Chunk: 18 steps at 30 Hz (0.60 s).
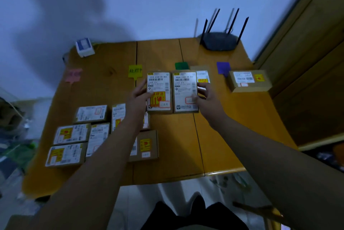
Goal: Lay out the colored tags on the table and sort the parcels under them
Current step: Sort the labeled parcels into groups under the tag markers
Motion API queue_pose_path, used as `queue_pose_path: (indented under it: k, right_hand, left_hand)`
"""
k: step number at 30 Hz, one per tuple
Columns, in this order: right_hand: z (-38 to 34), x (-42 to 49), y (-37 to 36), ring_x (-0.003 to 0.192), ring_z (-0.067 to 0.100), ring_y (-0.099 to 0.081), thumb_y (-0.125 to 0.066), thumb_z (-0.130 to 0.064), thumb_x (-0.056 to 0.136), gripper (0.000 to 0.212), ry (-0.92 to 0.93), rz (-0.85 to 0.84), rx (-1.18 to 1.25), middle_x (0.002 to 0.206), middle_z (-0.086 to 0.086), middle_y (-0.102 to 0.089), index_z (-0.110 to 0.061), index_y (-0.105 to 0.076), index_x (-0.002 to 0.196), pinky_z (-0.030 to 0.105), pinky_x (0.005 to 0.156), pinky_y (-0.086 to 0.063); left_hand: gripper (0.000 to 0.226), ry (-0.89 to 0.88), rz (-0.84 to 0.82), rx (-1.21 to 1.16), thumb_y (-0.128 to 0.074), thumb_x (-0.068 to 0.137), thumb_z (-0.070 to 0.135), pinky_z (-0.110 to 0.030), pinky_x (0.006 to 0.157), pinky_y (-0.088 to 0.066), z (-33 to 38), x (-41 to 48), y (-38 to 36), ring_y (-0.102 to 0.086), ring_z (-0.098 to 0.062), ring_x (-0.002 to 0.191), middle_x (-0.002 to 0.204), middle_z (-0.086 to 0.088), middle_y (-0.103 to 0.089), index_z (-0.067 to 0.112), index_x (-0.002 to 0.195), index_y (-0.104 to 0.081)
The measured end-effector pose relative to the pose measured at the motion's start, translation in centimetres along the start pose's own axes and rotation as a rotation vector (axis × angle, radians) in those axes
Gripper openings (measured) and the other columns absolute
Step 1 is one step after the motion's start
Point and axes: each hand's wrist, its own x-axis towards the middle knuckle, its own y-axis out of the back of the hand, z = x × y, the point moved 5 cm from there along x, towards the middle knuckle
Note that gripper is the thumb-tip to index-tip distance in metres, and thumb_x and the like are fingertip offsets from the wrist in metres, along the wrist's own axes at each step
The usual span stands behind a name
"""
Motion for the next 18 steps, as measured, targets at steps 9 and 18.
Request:
queue_pose_path:
  k: [9, 18]
  right_hand:
    - [-7.6, 0.1, -0.2, 0.1, 0.014, -0.076, -0.06, -0.004, 0.102, 0.036, 0.177, 0.004, 0.146, 0.128, 0.004, -0.067, -0.012, -0.055, 0.137, 0.027, 0.072, -0.063]
    - [-8.8, -0.4, -0.4, 0.113, 0.03, -0.072, -0.062, -0.005, 0.101, 0.044, 0.171, 0.027, 0.134, 0.135, 0.014, -0.066, -0.006, -0.052, 0.143, 0.039, 0.083, -0.066]
  left_hand:
    - [0.043, -0.155, 0.003, -0.017, -0.065, 0.097, 0.01, -0.033, 0.074, -0.064, 7.6, -0.3, 0.3, -0.077, -0.019, 0.101, 0.119, 0.002, -0.076, 0.031, 0.134, -0.066]
    - [0.037, -0.186, -0.001, 0.053, -0.062, 0.099, 0.011, -0.043, 0.089, -0.063, 7.8, -0.4, 1.0, -0.075, -0.013, 0.105, 0.122, 0.005, -0.075, 0.032, 0.129, -0.068]
